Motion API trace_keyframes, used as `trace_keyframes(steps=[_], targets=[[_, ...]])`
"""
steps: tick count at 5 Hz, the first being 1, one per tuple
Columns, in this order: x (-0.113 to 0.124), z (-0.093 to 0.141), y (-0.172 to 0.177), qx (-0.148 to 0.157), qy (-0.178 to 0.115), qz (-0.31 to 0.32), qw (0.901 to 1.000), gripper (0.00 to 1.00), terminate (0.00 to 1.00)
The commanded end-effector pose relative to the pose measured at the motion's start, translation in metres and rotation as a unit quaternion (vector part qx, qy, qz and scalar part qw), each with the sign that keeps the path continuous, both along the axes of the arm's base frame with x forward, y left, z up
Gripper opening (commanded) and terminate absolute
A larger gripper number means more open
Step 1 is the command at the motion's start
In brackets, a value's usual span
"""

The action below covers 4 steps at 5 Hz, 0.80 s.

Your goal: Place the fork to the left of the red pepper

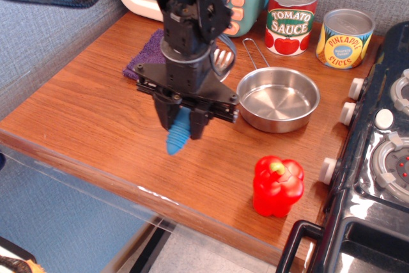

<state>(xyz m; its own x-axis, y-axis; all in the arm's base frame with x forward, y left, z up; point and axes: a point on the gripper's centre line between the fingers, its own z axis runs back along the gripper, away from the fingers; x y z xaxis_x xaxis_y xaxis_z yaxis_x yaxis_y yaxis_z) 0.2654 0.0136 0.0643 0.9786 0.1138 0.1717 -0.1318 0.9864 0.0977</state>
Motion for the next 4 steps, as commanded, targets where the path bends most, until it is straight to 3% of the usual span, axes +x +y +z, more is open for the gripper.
trace_keyframes(steps=[1,2,3,4], targets=[[0.001,-0.030,0.016,-0.007,0.059,-0.013,0.9981,0.00,0.00],[-0.004,-0.051,0.013,-0.025,0.090,-0.018,0.9955,0.00,0.00],[-0.003,-0.053,0.010,-0.022,0.100,-0.032,0.9942,1.00,0.00],[0.000,-0.037,0.005,-0.004,0.084,-0.071,0.9939,1.00,0.00]])
